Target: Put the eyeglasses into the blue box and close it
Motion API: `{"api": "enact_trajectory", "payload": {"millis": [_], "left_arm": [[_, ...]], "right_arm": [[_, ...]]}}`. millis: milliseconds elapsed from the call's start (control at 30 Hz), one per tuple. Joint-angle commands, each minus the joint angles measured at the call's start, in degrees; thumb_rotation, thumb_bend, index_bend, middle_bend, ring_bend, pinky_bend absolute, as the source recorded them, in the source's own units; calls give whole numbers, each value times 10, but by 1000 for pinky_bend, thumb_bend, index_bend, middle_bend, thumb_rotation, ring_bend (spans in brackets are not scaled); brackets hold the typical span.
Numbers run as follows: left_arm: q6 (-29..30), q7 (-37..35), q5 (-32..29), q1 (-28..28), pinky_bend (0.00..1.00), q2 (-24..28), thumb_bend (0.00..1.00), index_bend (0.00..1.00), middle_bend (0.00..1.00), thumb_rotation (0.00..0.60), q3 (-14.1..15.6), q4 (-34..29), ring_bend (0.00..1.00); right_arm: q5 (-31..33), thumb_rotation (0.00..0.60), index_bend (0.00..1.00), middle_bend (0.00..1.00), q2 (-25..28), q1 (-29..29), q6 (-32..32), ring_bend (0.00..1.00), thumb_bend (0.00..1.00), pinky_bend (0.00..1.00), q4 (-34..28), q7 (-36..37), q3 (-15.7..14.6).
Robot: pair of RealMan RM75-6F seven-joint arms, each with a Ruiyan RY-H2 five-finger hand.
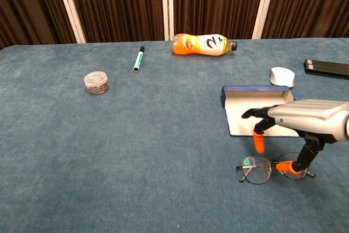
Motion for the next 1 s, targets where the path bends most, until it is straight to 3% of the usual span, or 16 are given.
{"api": "enact_trajectory", "payload": {"millis": [33, 1000], "left_arm": [[-1, 2, 0, -1, 0, -1, 0, 0, 0, 600, 0, -1, 0], [-5, 6, -4, -5, 0, -3, 0, 0, 0, 600, 2, -2, 0]], "right_arm": [[1, 600, 465, 0, -3, 2, 1, 0, 272, 0, 4, 2, -4], [24, 600, 572, 0, -19, 17, 3, 0, 314, 0, 28, 13, -25]]}}
